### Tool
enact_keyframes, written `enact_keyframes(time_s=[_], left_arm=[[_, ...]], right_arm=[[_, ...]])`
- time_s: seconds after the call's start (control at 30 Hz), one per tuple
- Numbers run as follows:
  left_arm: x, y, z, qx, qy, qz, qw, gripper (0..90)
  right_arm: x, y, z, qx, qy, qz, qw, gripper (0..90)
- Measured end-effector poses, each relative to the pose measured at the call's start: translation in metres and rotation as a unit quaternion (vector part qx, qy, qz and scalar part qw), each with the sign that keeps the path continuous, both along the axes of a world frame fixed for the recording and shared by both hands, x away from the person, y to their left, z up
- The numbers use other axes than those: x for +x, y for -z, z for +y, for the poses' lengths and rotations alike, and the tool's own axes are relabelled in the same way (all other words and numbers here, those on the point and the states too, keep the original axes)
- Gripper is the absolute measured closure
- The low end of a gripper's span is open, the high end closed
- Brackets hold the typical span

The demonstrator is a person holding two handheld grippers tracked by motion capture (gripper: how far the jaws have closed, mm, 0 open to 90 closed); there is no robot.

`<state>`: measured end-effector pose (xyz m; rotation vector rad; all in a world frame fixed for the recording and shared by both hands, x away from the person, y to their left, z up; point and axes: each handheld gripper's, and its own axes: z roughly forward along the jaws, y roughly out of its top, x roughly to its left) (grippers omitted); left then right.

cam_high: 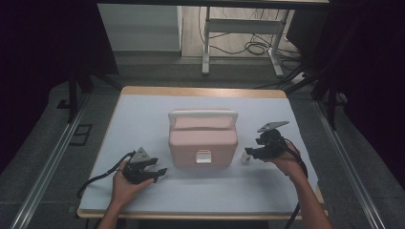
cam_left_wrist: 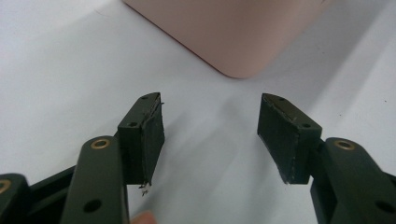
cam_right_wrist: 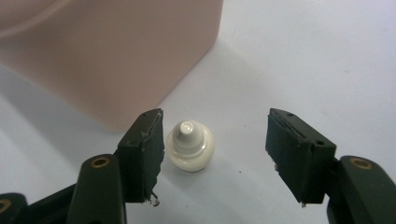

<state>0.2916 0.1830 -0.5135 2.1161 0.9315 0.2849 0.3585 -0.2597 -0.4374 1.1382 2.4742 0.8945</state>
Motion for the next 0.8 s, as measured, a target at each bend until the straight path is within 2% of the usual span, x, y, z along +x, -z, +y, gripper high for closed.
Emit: enact_keyframes(time_s=[0.17,0.43,0.53,0.8], left_arm=[[0.000,0.001,-0.001,-0.005,0.007,-0.002,1.0000,40.1],[0.000,0.000,0.000,-0.003,0.005,-0.002,1.0000,40.1],[0.000,0.000,0.000,-0.002,0.005,-0.002,1.0000,40.1],[-0.002,-0.002,0.000,-0.007,0.004,-0.003,1.0000,43.1]], right_arm=[[-0.008,-0.005,-0.006,0.007,0.008,-0.021,0.9997,36.2],[-0.023,-0.008,-0.017,0.038,0.023,-0.046,0.9979,36.2],[-0.030,-0.004,-0.020,0.047,0.029,-0.052,0.9971,36.2],[-0.044,0.017,-0.025,0.072,0.038,-0.050,0.9954,36.4]])
